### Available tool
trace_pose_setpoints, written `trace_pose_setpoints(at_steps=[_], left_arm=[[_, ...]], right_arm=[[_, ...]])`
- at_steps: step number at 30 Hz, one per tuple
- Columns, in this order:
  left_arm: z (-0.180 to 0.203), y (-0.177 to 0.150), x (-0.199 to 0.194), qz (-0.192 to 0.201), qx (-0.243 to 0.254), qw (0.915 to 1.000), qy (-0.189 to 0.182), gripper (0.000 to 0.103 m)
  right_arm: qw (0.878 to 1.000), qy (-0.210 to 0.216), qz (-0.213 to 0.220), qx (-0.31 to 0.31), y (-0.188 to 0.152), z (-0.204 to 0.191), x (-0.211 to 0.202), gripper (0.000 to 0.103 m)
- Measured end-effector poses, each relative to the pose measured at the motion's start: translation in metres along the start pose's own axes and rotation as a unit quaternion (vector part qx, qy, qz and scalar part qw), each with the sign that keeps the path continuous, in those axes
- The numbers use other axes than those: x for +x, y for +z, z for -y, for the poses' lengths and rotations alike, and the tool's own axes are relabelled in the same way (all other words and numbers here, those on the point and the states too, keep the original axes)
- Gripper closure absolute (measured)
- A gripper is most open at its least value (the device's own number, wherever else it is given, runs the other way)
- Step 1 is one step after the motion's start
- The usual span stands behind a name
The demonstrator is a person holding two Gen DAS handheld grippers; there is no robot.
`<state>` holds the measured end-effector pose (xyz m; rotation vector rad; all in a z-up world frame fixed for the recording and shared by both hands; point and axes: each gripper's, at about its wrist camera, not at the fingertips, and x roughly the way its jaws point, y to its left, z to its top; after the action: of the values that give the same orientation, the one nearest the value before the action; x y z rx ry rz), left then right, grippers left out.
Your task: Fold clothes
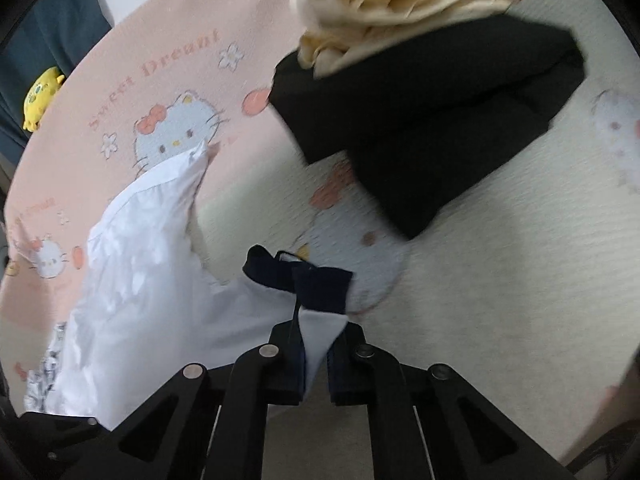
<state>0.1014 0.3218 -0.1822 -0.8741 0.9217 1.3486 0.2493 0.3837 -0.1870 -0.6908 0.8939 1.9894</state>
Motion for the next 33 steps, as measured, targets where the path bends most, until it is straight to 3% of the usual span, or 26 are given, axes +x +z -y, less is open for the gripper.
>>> trace_pose_setpoints(at_steps=[10,21,25,28,29,30,33], left_arm=[[0.01,-0.009,0.001,0.013,0.049,0.9986,0.015,0.091],[0.026,-0.023,0.002,0.048,0.106,0.9928,0.027,0.091],[0.032,-0.028,0.002,0.061,0.128,0.9894,0.03,0.091],[0.048,-0.037,0.001,0.054,0.113,0.9919,0.021,0.091],[0.054,-0.039,0.001,0.049,0.106,0.993,0.016,0.091],[0.056,-0.037,0.002,0.042,0.098,0.9942,0.01,0.091],[0.062,-0.032,0.004,0.022,0.076,0.9968,-0.009,0.091]], right_arm=[[0.997,-0.069,-0.003,-0.04,-0.014,0.004,-0.011,0.099],[0.999,-0.043,-0.004,-0.003,-0.004,0.017,-0.006,0.101],[0.999,-0.029,-0.023,0.008,0.002,0.021,-0.005,0.1],[0.999,-0.011,-0.038,0.031,0.004,0.028,-0.012,0.08],[0.999,-0.012,-0.038,0.037,0.003,0.03,-0.016,0.069],[0.998,-0.013,-0.037,0.042,0.003,0.033,-0.021,0.065],[0.998,-0.021,-0.044,0.047,0.0,0.042,-0.032,0.065]])
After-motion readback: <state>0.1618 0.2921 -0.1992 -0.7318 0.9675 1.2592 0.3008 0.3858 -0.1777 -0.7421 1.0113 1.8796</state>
